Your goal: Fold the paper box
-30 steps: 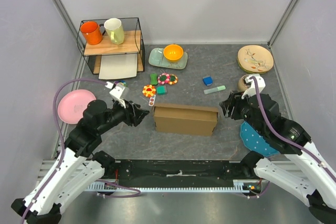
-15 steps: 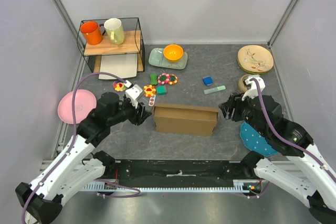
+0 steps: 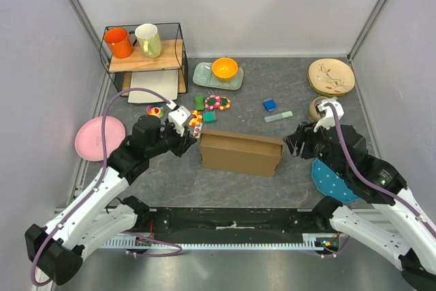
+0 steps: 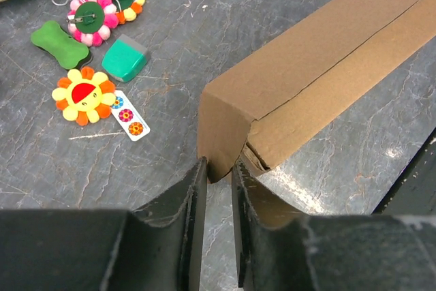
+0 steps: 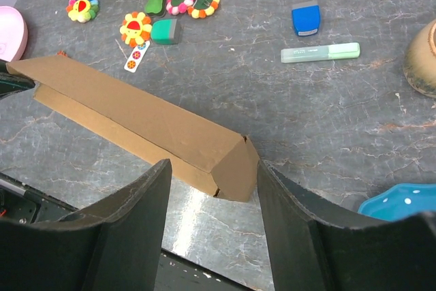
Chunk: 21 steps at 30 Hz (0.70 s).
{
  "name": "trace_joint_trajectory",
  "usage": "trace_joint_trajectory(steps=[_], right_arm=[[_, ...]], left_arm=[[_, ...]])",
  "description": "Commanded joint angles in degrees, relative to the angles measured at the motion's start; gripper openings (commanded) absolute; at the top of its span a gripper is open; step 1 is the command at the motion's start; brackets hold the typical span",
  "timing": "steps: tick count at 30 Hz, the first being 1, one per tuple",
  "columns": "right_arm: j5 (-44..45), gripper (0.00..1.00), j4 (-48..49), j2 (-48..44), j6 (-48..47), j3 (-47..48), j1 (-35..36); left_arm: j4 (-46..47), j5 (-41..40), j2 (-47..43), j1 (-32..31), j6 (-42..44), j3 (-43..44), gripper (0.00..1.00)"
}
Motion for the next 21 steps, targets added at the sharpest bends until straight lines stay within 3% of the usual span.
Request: trace_joint_trajectory(steps=[1, 9, 15, 21], right_arm=[[-0.61, 0.61, 1.29, -0.82, -0.37, -0.69, 0.18], [0.44, 0.67, -1.44, -1.35, -2.39, -1.22, 0.18], [-2.98, 0.8, -3.11, -1.35, -3.44, -1.83, 0.18], [-5.53, 0.8, -5.48, -0.21, -4.41, -1.66, 0.27]], left_arm=[[3.77, 0.27, -0.11, -0.18, 2.01, -0.23, 0.25], [4.04, 1.06, -0.99, -0.18, 0.87, -0.15, 0.03], [3.43, 0.36, -0.99, -0.18, -0.27, 0.2, 0.02], [1.76, -0.87, -0.47, -0.18, -2.03, 1.52, 0.02]])
